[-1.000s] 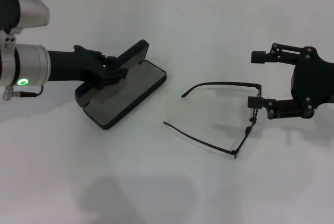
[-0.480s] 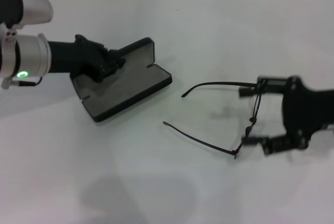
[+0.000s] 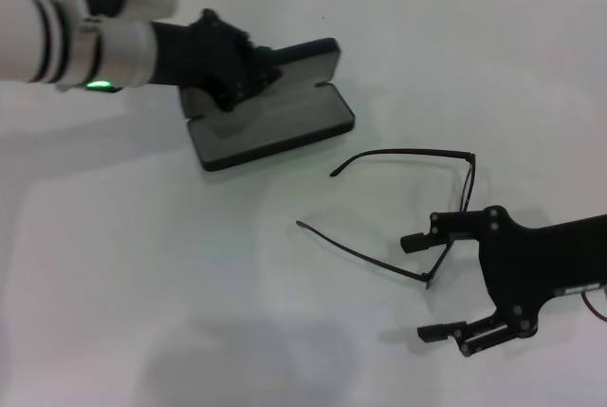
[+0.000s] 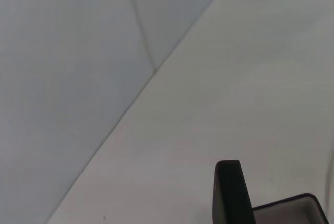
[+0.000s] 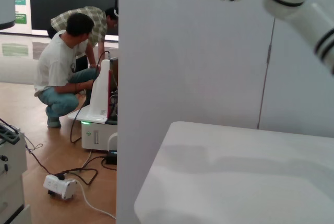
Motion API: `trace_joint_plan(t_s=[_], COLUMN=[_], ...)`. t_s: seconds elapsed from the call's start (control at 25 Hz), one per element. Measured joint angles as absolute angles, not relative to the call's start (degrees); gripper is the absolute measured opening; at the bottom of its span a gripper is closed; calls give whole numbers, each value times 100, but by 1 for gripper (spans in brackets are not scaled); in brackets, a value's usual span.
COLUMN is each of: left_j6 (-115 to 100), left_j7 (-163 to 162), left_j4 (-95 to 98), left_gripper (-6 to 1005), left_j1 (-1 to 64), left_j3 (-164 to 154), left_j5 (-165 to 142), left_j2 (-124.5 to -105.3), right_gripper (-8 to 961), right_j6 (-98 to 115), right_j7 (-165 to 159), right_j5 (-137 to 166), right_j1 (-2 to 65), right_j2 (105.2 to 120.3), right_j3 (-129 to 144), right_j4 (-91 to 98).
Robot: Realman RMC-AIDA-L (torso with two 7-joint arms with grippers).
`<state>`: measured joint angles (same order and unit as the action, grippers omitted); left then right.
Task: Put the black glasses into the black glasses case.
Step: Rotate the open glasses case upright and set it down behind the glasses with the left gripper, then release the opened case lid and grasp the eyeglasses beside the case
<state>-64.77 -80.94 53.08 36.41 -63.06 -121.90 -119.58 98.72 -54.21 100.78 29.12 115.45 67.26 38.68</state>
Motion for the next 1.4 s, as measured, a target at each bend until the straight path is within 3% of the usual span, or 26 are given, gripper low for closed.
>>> trace_joint_plan(t_s=[0.36, 1.2, 1.4], left_j6=[-5742, -5914, -6505], left_j7=[-7549, -7596, -6837], left_j4=[4441, 4449, 4457], left_gripper=[280, 395, 573], left_j1=[4380, 4208, 3708], left_j3=[-7281, -7411, -7260], left_j5=[-11880, -11163, -9580], left_j2=[-11979, -11960, -11951], right_gripper=[786, 775, 773], right_j6=[9865, 9862, 9873], right_j7=[-5370, -5396, -5568], right_j5=[10045, 10031, 9842], right_j1=[2767, 2718, 2770], right_j2=[11559, 11533, 11538], right_j3=[6713, 6625, 6117], right_j4=[3869, 3919, 4291])
